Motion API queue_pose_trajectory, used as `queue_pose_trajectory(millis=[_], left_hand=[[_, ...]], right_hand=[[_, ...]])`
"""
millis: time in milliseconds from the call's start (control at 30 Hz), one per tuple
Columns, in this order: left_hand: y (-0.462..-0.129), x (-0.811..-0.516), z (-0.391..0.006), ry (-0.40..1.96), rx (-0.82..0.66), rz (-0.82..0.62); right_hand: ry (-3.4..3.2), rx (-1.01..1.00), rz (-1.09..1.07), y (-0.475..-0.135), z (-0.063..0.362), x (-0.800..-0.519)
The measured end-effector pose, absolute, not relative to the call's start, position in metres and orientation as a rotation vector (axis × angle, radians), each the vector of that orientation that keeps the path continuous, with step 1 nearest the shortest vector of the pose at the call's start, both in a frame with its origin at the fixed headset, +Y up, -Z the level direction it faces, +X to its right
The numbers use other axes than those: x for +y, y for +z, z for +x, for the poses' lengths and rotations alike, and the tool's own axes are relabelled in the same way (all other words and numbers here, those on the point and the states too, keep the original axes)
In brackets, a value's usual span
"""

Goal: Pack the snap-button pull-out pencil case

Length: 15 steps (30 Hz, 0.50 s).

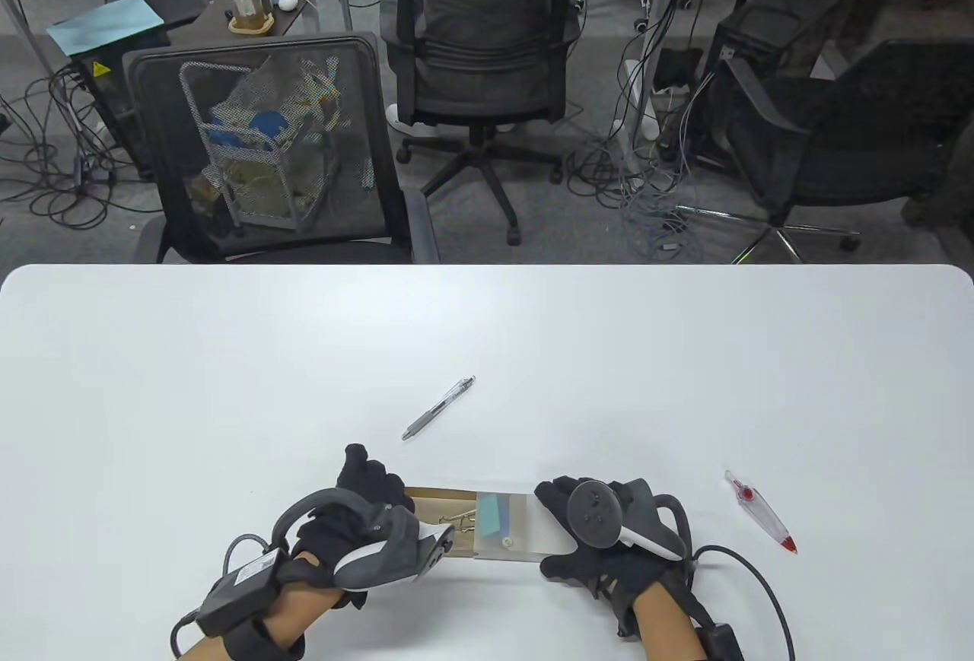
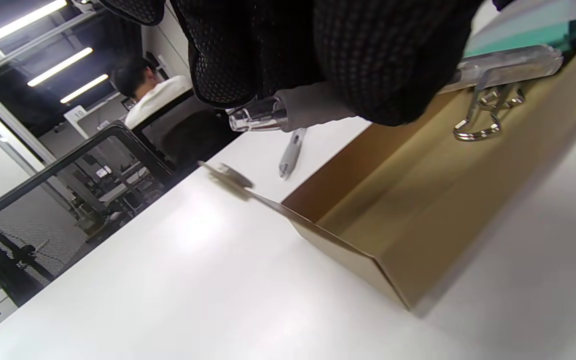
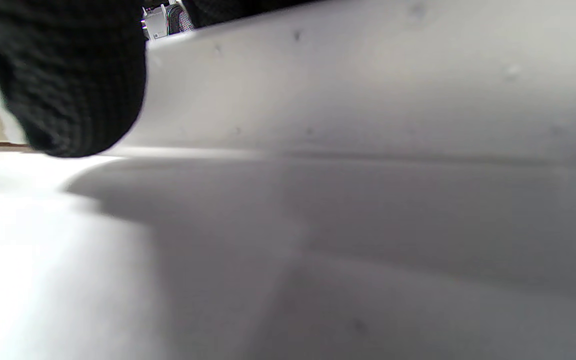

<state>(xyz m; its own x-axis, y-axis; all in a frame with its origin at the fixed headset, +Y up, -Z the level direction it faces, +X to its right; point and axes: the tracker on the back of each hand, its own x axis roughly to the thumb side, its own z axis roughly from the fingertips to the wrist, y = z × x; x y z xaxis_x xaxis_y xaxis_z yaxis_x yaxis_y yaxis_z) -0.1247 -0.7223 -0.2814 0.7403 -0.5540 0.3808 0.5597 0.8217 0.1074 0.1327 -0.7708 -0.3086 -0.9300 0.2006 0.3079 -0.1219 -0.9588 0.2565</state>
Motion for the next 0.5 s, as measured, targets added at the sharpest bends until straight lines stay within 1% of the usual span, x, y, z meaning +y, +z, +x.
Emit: queue_pose_trajectory(millis=[167, 267, 500], left_hand=[[-0.288, -0.735, -0.112, -0.605, -0.441, -0.073], [-0.293, -0.741, -0.107, -0.564, -0.458, -0.105], [-0.311, -0.743, -0.101, -0.441, -0.464, -0.174]], right_hand=[[2.913, 0.35, 0.501, -0.309, 0.133, -0.771], [2.913, 0.35, 0.501, -0.309, 0.133, -0.771], [2.915, 0.351, 0.502, -0.309, 0.133, -0.77]])
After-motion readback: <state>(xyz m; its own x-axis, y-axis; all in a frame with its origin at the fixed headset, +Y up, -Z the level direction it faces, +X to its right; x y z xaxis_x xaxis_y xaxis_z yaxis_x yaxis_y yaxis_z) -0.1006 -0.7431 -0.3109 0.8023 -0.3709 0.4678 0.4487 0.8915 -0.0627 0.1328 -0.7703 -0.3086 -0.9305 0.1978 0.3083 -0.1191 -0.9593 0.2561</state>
